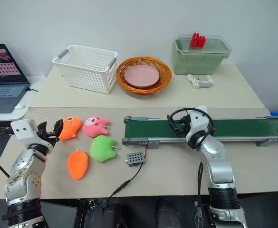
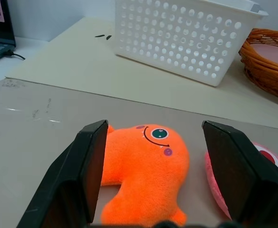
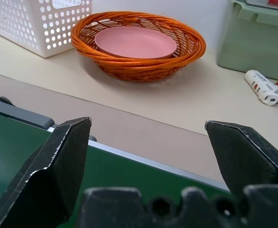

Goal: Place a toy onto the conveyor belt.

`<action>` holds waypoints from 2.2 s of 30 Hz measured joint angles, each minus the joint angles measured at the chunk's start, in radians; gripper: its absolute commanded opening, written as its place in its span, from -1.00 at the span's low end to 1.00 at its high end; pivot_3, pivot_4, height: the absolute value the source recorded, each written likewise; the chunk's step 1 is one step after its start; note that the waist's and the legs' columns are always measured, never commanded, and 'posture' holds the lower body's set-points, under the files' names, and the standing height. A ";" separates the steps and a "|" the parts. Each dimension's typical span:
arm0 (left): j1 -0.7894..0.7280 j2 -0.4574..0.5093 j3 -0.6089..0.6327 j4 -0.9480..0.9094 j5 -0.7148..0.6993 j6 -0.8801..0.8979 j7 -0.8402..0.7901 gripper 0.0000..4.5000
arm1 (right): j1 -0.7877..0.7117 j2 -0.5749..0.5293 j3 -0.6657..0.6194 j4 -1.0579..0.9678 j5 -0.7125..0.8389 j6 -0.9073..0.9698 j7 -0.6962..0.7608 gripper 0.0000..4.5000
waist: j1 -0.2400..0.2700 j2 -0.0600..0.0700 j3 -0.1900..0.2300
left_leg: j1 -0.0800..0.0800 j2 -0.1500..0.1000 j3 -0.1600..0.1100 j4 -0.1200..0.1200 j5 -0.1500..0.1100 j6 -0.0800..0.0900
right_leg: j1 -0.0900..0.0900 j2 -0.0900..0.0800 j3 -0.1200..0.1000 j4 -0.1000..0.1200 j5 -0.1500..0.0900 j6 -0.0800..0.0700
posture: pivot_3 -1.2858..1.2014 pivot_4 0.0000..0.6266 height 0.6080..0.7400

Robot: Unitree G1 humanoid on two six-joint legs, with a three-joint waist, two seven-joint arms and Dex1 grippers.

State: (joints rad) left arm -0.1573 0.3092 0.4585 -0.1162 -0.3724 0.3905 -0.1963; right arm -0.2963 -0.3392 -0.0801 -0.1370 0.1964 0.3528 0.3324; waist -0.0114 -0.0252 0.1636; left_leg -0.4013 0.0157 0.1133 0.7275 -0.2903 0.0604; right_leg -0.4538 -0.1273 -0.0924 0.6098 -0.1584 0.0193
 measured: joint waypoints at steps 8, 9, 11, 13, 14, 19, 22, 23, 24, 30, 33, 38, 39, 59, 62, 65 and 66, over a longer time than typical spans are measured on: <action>0.004 0.017 -0.024 0.034 0.014 -0.014 -0.013 0.50 | 0.000 0.001 0.001 0.000 -0.008 -0.002 0.000 1.00 | 0.000 0.000 0.000 | 0.000 0.000 0.000 0.000 0.000 0.000 | 0.000 0.000 0.000 0.000 0.000 0.000 | 0.03 -0.52 1.00; 0.001 0.014 -0.021 0.034 0.001 -0.010 -0.012 0.50 | 0.000 0.001 0.001 0.000 -0.009 -0.002 0.000 1.00 | 0.000 0.000 0.000 | 0.000 0.000 0.000 0.000 0.000 0.000 | -0.001 0.000 0.000 0.000 0.000 0.000 | 0.03 -0.52 1.00; -0.023 -0.020 0.014 0.026 -0.073 0.029 0.005 0.50 | 0.000 0.003 0.003 0.001 -0.014 -0.003 0.000 1.00 | 0.002 0.000 0.000 | -0.001 0.000 0.000 0.000 0.000 0.000 | -0.001 -0.001 0.000 0.000 0.000 0.000 | 0.03 -0.52 1.00; -0.049 -0.058 0.053 0.015 -0.155 0.065 0.033 0.50 | 0.000 0.006 0.010 0.002 -0.016 -0.005 0.001 1.00 | 0.002 0.000 0.000 | -0.001 0.000 0.000 0.000 0.000 0.000 | 0.000 -0.001 0.000 0.000 0.000 0.000 | 0.03 -0.52 1.00; -0.069 -0.081 0.087 0.015 -0.226 0.097 0.054 0.50 | 0.000 0.006 0.013 0.002 -0.017 -0.006 0.002 1.00 | 0.001 0.000 0.000 | -0.001 0.000 0.000 0.000 0.000 0.000 | 0.000 -0.001 0.000 0.000 0.000 0.000 | 0.03 -0.52 1.00; -0.104 -0.165 0.184 0.003 -0.489 0.203 0.168 0.50 | -0.002 0.002 0.016 0.008 -0.019 -0.012 0.013 1.00 | 0.000 0.000 0.000 | -0.001 0.000 -0.001 0.000 0.000 0.000 | 0.000 -0.001 0.000 0.000 0.000 0.000 | 0.03 -0.52 1.00; -0.100 -0.142 0.174 -0.015 -0.507 0.227 0.210 0.50 | -0.002 0.002 0.016 0.009 -0.019 -0.015 0.016 1.00 | 0.000 0.000 0.000 | -0.001 -0.001 0.000 0.000 0.000 0.000 | 0.000 0.000 0.000 0.000 0.000 0.000 | 0.03 -0.52 1.00; -0.097 -0.118 0.159 -0.021 -0.494 0.228 0.209 0.50 | -0.002 0.002 0.016 0.010 -0.019 -0.015 0.016 1.00 | -0.001 0.000 0.000 | -0.001 -0.001 0.000 0.000 0.000 0.000 | 0.000 0.000 0.000 0.000 0.000 0.000 | 0.03 -0.52 1.00; -0.087 -0.052 0.118 -0.026 -0.448 0.230 0.198 0.50 | -0.002 0.002 0.018 0.010 -0.019 -0.015 0.016 1.00 | -0.002 0.000 0.000 | 0.000 -0.001 0.000 0.000 0.000 0.000 | 0.000 0.001 0.000 0.000 0.000 0.000 | 0.03 -0.52 1.00; -0.074 0.346 -0.105 -0.016 -0.169 0.196 -0.021 0.50 | -0.002 0.006 0.028 0.009 -0.019 -0.015 0.015 1.00 | -0.001 0.000 0.000 | 0.001 -0.001 0.001 -0.004 0.001 -0.002 | -0.001 0.001 0.001 0.000 -0.001 -0.002 | 0.03 -0.52 1.00; -0.106 0.398 -0.140 0.017 -0.126 0.176 -0.107 0.50 | -0.002 0.011 0.029 0.009 -0.020 -0.015 0.013 1.00 | 0.003 0.001 0.000 | 0.001 -0.001 0.001 -0.008 0.002 -0.003 | -0.002 0.000 0.001 -0.001 -0.001 -0.002 | 0.03 -0.52 1.00; -0.168 0.439 -0.227 0.171 -0.058 0.140 -0.253 0.50 | 0.001 0.020 0.033 0.009 -0.022 -0.018 0.004 1.00 | -0.001 0.000 0.000 | 0.003 0.000 0.001 -0.014 0.005 -0.008 | -0.003 0.003 0.000 0.000 -0.003 -0.004 | 0.03 -0.52 1.00; -0.184 0.439 -0.237 0.210 -0.052 0.133 -0.273 0.50 | 0.001 0.022 0.033 0.009 -0.024 -0.018 0.001 1.00 | -0.002 0.000 0.000 | 0.003 0.000 0.001 -0.015 0.005 -0.009 | -0.003 0.004 0.000 0.000 -0.003 -0.005 | 0.03 -0.52 1.00; -0.502 0.390 -0.371 0.993 0.185 -0.163 -0.580 0.50 | 0.049 0.030 0.023 -0.038 -0.028 -0.018 -0.042 1.00 | -0.002 0.000 0.000 | 0.004 0.000 0.001 -0.015 0.006 -0.009 | -0.002 0.005 -0.001 0.001 -0.004 -0.005 | 0.03 -0.52 1.00; -0.517 0.381 -0.372 1.041 0.209 -0.195 -0.569 0.50 | 0.050 0.029 0.022 -0.043 -0.028 -0.018 -0.046 1.00 | -0.002 0.000 0.000 | 0.004 0.000 0.001 -0.015 0.006 -0.009 | -0.002 0.004 0.000 0.001 -0.004 -0.005 | 0.03 -0.52 1.00; -0.537 0.373 -0.371 1.083 0.226 -0.220 -0.561 0.50 | 0.060 0.027 0.017 -0.060 -0.020 -0.018 -0.041 1.00 | -0.002 0.000 0.000 | 0.005 0.000 0.001 -0.015 0.005 -0.008 | -0.001 0.003 0.000 0.001 -0.004 -0.005 | 0.03 -0.52 1.00; -0.538 0.373 -0.370 1.090 0.227 -0.223 -0.561 0.50 | 0.069 0.027 0.016 -0.073 -0.014 -0.019 -0.033 1.00 | -0.002 0.001 0.000 | 0.005 0.000 0.001 -0.015 0.005 -0.008 | -0.001 0.003 0.000 0.001 -0.004 -0.005 | 0.03 -0.52 1.00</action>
State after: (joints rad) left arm -0.6951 0.6821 0.0885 0.9734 -0.1456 0.1672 -0.7577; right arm -0.2269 -0.3124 -0.0638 -0.2095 0.1820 0.3343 0.2990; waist -0.0132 -0.0245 0.1631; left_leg -0.3958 0.0158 0.1143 0.7125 -0.2851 0.0523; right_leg -0.4548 -0.1239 -0.0927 0.6109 -0.1620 0.0140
